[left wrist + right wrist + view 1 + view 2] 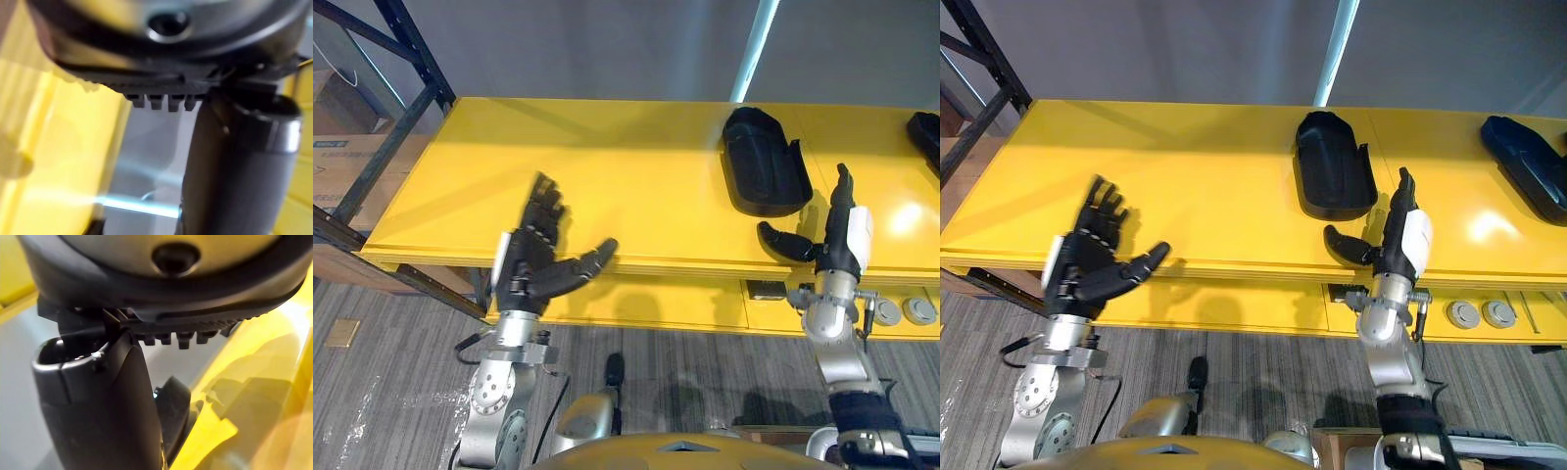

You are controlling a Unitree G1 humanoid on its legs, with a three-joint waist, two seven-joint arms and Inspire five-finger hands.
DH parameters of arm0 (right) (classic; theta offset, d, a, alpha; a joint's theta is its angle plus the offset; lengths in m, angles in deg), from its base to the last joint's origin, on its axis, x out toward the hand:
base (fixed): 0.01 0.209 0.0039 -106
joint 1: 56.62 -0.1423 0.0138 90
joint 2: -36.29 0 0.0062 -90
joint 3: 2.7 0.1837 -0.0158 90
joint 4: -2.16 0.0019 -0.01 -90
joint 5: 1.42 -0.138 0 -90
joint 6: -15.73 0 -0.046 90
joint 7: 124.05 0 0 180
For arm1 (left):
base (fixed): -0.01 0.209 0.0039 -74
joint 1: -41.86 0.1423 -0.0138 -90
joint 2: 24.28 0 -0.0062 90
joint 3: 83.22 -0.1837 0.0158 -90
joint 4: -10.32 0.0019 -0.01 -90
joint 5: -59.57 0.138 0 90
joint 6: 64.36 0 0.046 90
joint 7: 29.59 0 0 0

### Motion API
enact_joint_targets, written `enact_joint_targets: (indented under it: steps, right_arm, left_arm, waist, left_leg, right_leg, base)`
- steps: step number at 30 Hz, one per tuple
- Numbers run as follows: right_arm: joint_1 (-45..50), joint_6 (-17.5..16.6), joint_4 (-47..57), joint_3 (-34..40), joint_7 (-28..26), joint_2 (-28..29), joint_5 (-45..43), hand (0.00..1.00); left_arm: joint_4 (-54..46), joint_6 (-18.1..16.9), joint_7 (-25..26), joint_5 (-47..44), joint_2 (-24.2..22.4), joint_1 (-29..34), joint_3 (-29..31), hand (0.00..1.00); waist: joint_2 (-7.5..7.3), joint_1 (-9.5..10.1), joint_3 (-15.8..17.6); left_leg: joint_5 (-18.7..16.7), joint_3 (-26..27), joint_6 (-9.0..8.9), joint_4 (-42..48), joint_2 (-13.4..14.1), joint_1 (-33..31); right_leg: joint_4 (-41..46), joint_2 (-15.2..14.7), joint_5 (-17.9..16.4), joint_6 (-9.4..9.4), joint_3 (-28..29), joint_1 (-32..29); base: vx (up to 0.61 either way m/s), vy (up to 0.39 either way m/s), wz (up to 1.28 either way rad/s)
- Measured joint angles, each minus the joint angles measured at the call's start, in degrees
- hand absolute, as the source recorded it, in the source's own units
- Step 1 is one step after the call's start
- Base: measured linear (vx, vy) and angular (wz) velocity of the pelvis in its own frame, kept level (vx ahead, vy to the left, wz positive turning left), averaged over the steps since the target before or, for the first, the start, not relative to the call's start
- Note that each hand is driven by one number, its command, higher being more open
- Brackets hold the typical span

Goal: Walk over and take three plastic housings, then place them on the shelf

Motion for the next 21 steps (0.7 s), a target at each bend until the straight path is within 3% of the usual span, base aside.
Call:
enact_joint_targets:
  steps: [1, 5, 14, 21]
  right_arm:
    - [1.4, -1.7, 3.1, 0.5, 0.0, 1.3, 0.0, 1.0]
    - [3.7, -6.0, 13.2, 2.2, 0.0, 4.4, -5.6, 1.0]
    - [11.1, -7.3, 14.8, 2.1, -2.0, 15.1, -19.5, 1.0]
    - [17.1, -6.9, 17.1, 2.2, -8.5, 16.2, -27.1, 1.0]
  left_arm:
    - [-0.5, -2.8, 2.2, 0.8, -0.8, -0.2, 2.1, 1.0]
    - [-5.2, -7.3, 7.7, 0.7, -2.3, -0.7, 6.1, 1.0]
    - [-5.9, -6.7, 11.3, 0.8, -5.7, 2.1, 6.9, 1.0]
    - [-5.8, -6.4, 6.7, 0.5, -5.9, 2.8, 5.8, 1.0]
  waist:
    - [0.05, -0.11, 0.0]
    - [-0.3, -0.04, -0.4]
    - [-1.54, -0.54, -1.8]
    - [-1.99, -3.3, -3.5]
  left_leg:
    - [0.0, 0.2, -0.03, 0.0, -0.1, 0.0]
    - [-0.9, 1.1, 0.29, 0.0, -0.2, 0.4]
    - [-3.0, 7.4, 0.25, 0.0, 0.6, 3.1]
    - [-4.2, 11.8, -0.36, 0.0, 1.7, 4.6]
  right_leg:
    - [0.0, -0.2, 0.0, 0.05, 0.1, 0.0]
    - [0.0, -0.6, 0.3, 0.48, 0.9, -0.1]
    - [-2.0, -0.5, 0.5, 0.75, 7.4, -0.3]
    - [-2.9, -0.1, 1.6, 0.99, 12.0, -1.4]
  base:
    - [0.05, -0.042, -0.04]
    - [0.04, -0.032, -0.08]
    - [0.0, -0.025, -0.35]
    - [0.03, -0.022, -0.3]
